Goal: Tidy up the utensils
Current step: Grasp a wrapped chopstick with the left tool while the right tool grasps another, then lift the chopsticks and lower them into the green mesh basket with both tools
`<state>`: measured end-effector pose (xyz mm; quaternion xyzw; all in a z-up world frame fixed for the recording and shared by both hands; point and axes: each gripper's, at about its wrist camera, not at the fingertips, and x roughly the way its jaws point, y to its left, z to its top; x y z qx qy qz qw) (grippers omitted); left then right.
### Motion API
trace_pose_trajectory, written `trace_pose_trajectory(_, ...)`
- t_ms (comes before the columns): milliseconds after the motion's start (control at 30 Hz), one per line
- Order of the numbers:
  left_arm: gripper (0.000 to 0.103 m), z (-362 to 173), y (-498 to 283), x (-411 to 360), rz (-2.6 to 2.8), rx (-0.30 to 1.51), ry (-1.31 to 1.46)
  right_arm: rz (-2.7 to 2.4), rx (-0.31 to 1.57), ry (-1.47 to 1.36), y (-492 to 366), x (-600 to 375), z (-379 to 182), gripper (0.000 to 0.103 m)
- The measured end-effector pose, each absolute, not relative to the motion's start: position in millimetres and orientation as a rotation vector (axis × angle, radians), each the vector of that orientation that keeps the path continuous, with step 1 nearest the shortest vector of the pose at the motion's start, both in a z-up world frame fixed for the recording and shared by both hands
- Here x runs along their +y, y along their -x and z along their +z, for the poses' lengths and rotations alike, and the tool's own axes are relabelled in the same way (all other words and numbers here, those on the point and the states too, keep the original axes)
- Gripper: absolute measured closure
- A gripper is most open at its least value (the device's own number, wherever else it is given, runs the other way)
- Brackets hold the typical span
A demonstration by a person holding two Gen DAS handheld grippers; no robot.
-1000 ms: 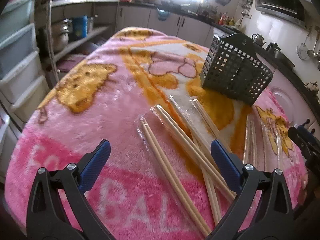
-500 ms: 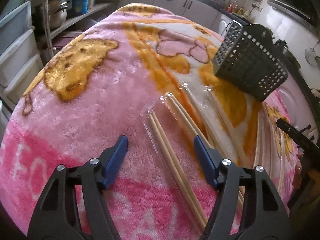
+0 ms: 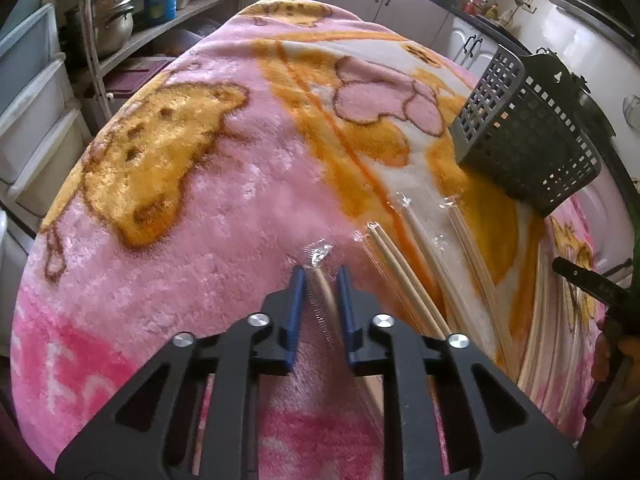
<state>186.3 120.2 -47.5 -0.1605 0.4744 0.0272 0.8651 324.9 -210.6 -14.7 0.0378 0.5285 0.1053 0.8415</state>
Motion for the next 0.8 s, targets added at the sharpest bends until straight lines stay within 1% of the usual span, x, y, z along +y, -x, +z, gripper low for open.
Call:
trace_pose_trajectory(100, 0.098, -47.3, -187.8, 122.5, 0.041, 0.985, 0.346, 0.216, 1.126, -0.081, -329.0, -211.7, -13.6, 0.062)
trace_pose_trajectory(167, 0.100, -46.2, -188.0, 122.5, 0.034, 0.978, 0.350, 0.210, 1.127, -0.083, -330.9, -211.9, -13.7, 0.076)
trace_pose_trajectory(233, 0.101, -42.8, -187.6, 122.0, 0.019, 0.965, 0.356, 0.223, 1.131, -0.106, -333.4, -215.1, -13.5, 0.085)
trace_pose_trajectory(333, 0.101, -34.6, -185.9, 118.4, -0.008, 0.937, 0.352, 0.270, 1.132, -0.162, -333.9, -219.9, -10.3, 0.093)
trace_pose_trajectory(567, 0.102, -1.6, -181.2, 111.8, -0.070, 0.846, 0.345, 0.398, 1.037, -0.250, -319.1, -220.7, 19.0, 0.096)
trace_pose_trajectory(800, 0.102, 47.2, -180.7, 99.0, -0.125, 0.730, 0.313, 0.502, 0.882, -0.218, -297.4, -209.7, 71.0, 0.097)
